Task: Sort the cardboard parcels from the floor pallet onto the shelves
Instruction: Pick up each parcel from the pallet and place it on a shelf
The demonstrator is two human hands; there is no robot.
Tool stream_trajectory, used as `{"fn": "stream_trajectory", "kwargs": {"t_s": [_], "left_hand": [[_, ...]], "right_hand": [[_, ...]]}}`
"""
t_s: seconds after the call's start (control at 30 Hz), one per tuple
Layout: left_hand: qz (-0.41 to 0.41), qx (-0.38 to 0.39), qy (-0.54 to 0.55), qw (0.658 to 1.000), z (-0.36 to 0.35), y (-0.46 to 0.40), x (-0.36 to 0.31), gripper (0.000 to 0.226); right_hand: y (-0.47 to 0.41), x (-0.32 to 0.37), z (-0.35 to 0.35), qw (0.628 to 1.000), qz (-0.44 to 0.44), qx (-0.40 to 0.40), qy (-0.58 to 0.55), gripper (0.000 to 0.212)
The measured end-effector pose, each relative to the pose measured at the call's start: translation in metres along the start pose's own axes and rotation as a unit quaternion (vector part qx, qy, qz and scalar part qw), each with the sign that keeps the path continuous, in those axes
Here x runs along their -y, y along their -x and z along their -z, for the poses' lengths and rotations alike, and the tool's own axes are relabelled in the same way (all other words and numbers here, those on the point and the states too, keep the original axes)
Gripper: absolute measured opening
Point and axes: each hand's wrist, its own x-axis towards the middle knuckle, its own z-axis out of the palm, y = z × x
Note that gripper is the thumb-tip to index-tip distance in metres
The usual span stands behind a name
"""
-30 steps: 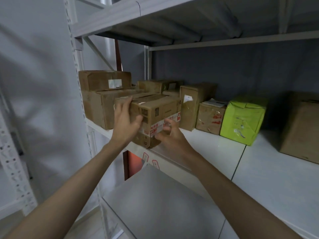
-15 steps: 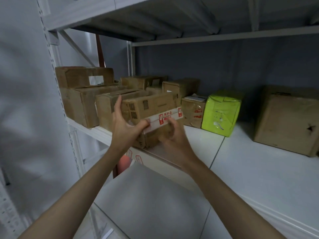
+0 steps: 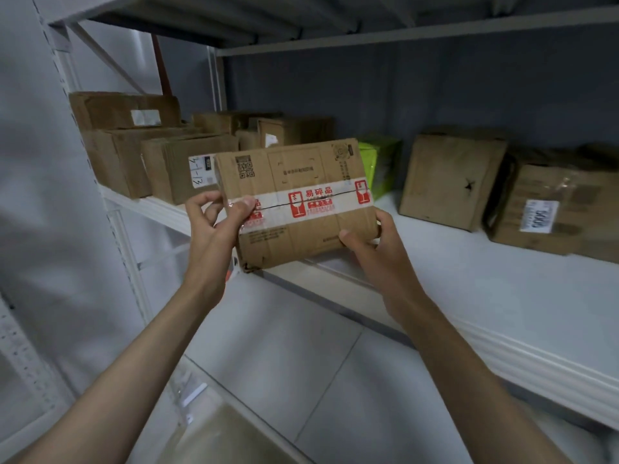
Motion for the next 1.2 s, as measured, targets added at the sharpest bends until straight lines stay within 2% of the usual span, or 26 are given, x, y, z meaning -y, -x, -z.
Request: {"fn": "stream_trajectory", "kwargs": {"t_s": [0.1, 0.17, 0.43, 0.63, 0.8, 0.93, 1.2], "left_hand": [[0.018, 0.028, -0.035, 0.999, -0.006, 0.047, -0.007, 0.073], [-0.002, 0.039, -0.071, 0.997, -0.008, 0.078, -0.008, 0.084], [-0.018, 0.022, -0.133, 0.991, -0.012, 0.155, -0.036, 0.083], [-0.006, 0.060, -0.123, 0.991, -0.026, 0.195, -0.056, 0.082], [0.015, 0.124, -0.098, 0.987, -0.044, 0.240, -0.059, 0.081], [0.054, 0.185, -0.063, 0.979, -0.066, 0.295, -0.049, 0.081], [0.127, 0.321, -0.024, 0.938, -0.143, 0.437, -0.045, 0.090]], "right_hand": [[0.034, -0.004, 0.024, 0.999, 0.043, -0.020, 0.019, 0.060], [0.054, -0.005, 0.035, 0.998, 0.059, -0.026, 0.020, 0.063], [0.124, 0.003, 0.065, 0.997, 0.062, -0.018, -0.033, 0.061], [0.185, 0.013, 0.096, 0.997, 0.044, -0.052, -0.032, 0.059], [0.252, 0.013, 0.133, 0.995, 0.019, -0.099, -0.006, 0.059], [0.324, 0.008, 0.172, 0.989, -0.034, -0.142, 0.023, 0.058], [0.488, 0.016, 0.278, 0.950, -0.119, -0.256, 0.137, 0.061]]}}
